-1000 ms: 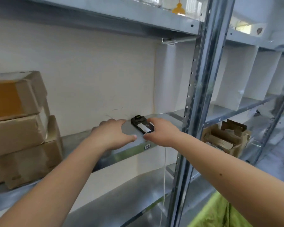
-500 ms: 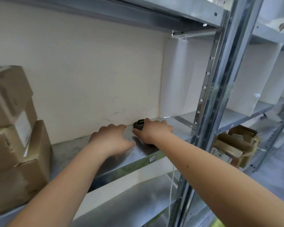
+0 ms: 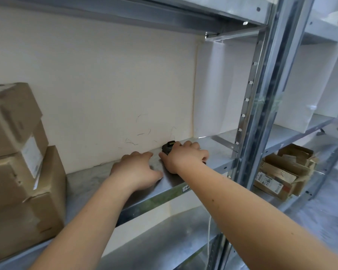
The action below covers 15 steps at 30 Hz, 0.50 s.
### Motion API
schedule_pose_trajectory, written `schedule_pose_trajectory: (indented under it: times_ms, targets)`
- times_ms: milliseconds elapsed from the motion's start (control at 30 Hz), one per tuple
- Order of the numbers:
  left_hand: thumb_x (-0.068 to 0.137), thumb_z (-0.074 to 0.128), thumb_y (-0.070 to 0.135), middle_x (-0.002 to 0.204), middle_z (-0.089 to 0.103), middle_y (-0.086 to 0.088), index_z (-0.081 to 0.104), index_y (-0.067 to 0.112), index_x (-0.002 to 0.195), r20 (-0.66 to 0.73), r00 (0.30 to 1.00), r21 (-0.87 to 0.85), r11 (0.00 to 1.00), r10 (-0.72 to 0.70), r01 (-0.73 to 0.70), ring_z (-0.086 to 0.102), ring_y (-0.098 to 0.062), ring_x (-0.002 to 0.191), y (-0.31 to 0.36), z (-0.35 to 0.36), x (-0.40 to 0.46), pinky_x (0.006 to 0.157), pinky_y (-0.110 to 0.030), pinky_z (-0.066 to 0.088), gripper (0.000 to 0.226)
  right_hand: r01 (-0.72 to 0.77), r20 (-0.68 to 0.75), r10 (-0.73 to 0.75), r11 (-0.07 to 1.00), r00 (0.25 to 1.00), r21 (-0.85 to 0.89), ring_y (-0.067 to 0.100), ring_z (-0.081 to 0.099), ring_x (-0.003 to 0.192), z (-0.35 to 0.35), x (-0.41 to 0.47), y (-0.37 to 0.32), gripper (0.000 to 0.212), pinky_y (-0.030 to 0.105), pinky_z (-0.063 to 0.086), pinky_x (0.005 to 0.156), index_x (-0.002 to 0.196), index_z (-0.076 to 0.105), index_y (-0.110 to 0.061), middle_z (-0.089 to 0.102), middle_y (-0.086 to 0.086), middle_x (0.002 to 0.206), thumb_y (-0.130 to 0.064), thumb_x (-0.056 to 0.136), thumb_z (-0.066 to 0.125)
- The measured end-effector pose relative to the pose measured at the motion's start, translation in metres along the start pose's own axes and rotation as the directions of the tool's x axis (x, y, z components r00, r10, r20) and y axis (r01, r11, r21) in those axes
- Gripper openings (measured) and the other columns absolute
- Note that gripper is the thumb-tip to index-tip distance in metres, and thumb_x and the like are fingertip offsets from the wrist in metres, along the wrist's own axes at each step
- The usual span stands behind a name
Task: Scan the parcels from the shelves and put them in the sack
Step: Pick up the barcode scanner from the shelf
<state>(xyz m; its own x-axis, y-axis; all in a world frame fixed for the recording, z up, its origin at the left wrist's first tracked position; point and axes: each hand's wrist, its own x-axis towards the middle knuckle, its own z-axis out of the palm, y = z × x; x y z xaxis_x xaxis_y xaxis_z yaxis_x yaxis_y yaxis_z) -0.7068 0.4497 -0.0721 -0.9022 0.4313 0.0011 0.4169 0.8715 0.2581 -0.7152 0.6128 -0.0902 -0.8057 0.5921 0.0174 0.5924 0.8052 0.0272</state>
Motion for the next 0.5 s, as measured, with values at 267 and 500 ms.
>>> schedule_pose_trajectory:
  times_ms: [267, 500]
  targets:
    - [0.078, 0.054, 0.075, 0.161, 0.041, 0.003, 0.032, 0.044, 0.159, -0.018, 1.0, 0.011, 1.0, -0.021, 0.021, 0.041, -0.029, 0.144, -0.002, 0.003, 0.001, 0.108, -0.044, 0.042, 0.089, 0.033, -0.002, -0.033, 0.999, 0.999, 0.036, 0.041, 0.045, 0.116, -0.011, -0.009, 0.005, 0.086, 0.051, 0.04, 0.078, 0.136, 0.051, -0.016, 0.053, 0.017, 0.127, -0.085, 0.086, 0.037]
    - [0.076, 0.058, 0.077, 0.163, 0.038, 0.004, 0.032, 0.042, 0.16, -0.03, 0.999, -0.024, 1.0, -0.016, 0.015, 0.039, -0.027, 0.146, -0.008, -0.001, -0.008, 0.111, -0.044, 0.041, 0.094, 0.141, 0.096, -0.146, 0.988, 0.985, 0.054, 0.039, 0.053, 0.108, -0.029, -0.01, 0.019, 0.062, 0.05, 0.049, 0.093, 0.119, 0.057, -0.027, 0.06, 0.01, 0.116, -0.079, 0.086, 0.048]
